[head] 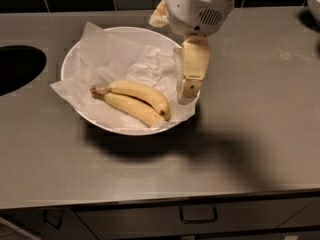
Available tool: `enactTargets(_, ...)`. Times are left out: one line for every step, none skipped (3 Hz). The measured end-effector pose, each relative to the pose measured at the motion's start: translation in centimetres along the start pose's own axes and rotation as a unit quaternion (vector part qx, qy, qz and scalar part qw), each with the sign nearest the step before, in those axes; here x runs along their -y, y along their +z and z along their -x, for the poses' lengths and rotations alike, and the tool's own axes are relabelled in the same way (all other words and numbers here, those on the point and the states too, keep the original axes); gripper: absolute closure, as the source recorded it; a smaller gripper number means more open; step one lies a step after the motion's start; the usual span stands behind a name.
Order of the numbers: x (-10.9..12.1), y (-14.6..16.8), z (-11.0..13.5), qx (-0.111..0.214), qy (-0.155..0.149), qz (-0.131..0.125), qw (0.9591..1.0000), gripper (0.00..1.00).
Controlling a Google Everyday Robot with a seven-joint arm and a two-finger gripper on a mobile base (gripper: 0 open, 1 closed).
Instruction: Pick banana from white bowl
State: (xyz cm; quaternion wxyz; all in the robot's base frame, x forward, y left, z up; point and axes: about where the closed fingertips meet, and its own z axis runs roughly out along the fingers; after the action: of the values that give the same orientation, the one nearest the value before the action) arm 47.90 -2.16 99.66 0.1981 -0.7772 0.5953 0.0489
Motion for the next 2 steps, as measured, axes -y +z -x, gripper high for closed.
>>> enactTargets(0.1, 0.0, 0.1, 0.001, 0.000, -0.001, 1.0000, 0.00)
enactTargets(1.4, 1.6, 0.7, 0.017, 0.024, 0.010, 0.9995, 0.00)
